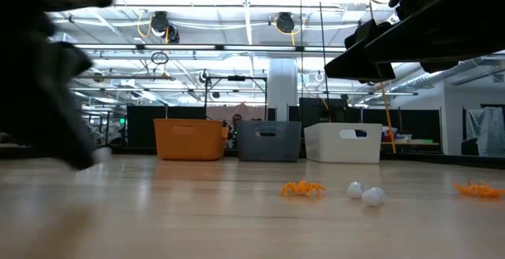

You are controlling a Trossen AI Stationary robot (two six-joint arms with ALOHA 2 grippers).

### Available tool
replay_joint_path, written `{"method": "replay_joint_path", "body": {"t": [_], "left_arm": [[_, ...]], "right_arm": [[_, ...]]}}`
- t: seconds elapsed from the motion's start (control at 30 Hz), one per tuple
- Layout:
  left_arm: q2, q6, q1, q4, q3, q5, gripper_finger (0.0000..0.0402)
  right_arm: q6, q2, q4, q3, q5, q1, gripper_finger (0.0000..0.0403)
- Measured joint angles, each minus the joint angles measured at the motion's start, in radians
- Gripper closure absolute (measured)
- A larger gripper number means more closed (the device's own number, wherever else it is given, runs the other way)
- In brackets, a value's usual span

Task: Sort Halloween decoration
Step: Put the white bone toy into the white bin

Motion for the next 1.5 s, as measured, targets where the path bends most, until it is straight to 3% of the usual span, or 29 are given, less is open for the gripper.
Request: {"method": "replay_joint_path", "body": {"t": [0.2, 0.47, 0.57, 0.7, 0.93, 1.3, 1.5], "left_arm": [[-0.050, 0.180, 0.083, 0.159, 0.000, 0.024, 0.0400], [-0.219, 0.485, 0.213, 0.327, 0.001, 0.045, 0.0400], [-0.277, 0.491, 0.273, 0.340, 0.002, 0.053, 0.0400], [-0.307, 0.496, 0.334, 0.372, 0.001, 0.060, 0.0400], [-0.309, 0.569, 0.404, 0.559, 0.001, 0.143, 0.0400], [-0.309, 0.613, 0.438, 0.688, 0.000, 0.193, 0.0400], [-0.309, 0.611, 0.438, 0.719, 0.001, 0.194, 0.0400]], "right_arm": [[-0.040, 0.000, -0.001, 0.000, 0.026, -0.001, 0.0184], [-0.254, 0.000, 0.070, 0.000, 0.037, -0.004, 0.0184], [-0.369, 0.000, 0.113, 0.000, 0.139, -0.016, 0.0181], [-0.654, 0.000, 0.253, 0.000, 0.304, -0.016, 0.0175], [-1.052, -0.001, 0.505, 0.000, 0.341, -0.019, 0.0175], [-1.268, -0.001, 0.642, 0.000, 0.363, -0.032, 0.0192], [-1.277, -0.001, 0.644, 0.000, 0.361, -0.034, 0.0199]]}}
